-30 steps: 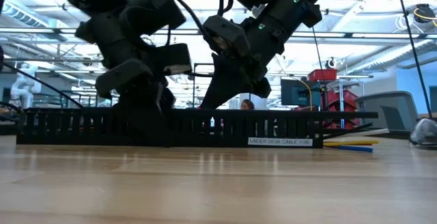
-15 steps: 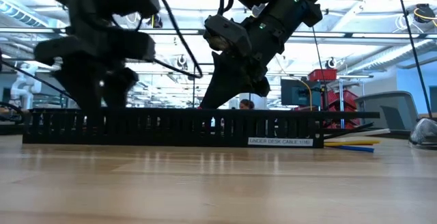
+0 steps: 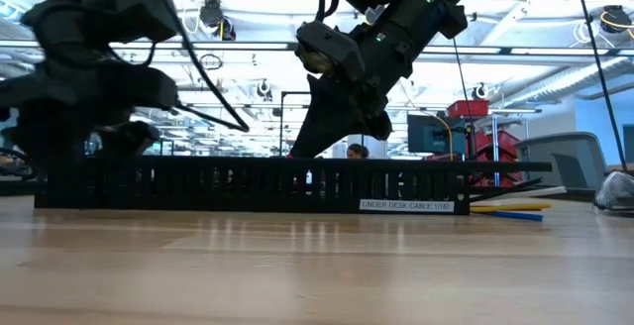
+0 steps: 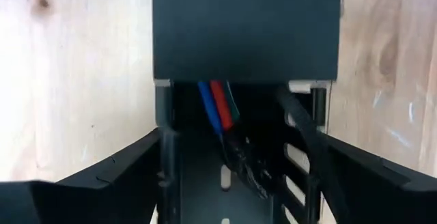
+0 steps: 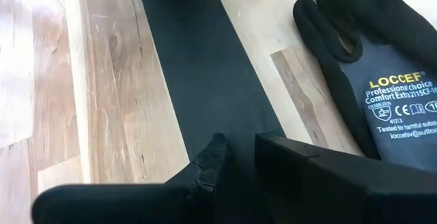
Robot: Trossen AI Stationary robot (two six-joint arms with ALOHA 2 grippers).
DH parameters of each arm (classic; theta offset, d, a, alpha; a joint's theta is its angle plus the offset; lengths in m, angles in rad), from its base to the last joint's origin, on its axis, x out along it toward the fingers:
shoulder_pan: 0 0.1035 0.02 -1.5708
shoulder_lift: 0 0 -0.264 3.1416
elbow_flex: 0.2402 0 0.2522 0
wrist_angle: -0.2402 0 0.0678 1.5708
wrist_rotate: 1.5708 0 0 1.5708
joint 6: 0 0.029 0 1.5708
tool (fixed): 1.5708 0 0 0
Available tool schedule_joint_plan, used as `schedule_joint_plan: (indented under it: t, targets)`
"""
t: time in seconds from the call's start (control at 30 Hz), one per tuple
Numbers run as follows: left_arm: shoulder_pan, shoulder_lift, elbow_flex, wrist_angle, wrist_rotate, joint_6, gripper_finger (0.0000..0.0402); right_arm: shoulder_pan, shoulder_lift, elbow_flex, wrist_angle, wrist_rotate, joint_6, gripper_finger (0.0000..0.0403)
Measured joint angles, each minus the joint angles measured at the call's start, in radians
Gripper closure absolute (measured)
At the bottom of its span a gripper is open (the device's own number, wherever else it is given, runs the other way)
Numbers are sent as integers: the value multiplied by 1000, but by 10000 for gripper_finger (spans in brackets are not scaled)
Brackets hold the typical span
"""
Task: Ziptie cables
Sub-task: Close the black cable duct
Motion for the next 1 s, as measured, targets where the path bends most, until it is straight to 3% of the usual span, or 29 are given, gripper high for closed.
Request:
schedule_joint_plan:
  t: [0.17,0.5,0.8,1.0]
  targets:
    - [-10,-20,-75,75,-11,-21,65,2,0,1,0,-2,12,334]
    - [-10,-35,-91,143,-45,42,67,6,-1,1,0,-29,30,334]
    - [-10,-36,-122,197,-57,-1,133,8,-2,1,6,-30,39,334]
    - [-10,-35,-123,208,-59,-26,143,10,-8,2,17,-30,34,334]
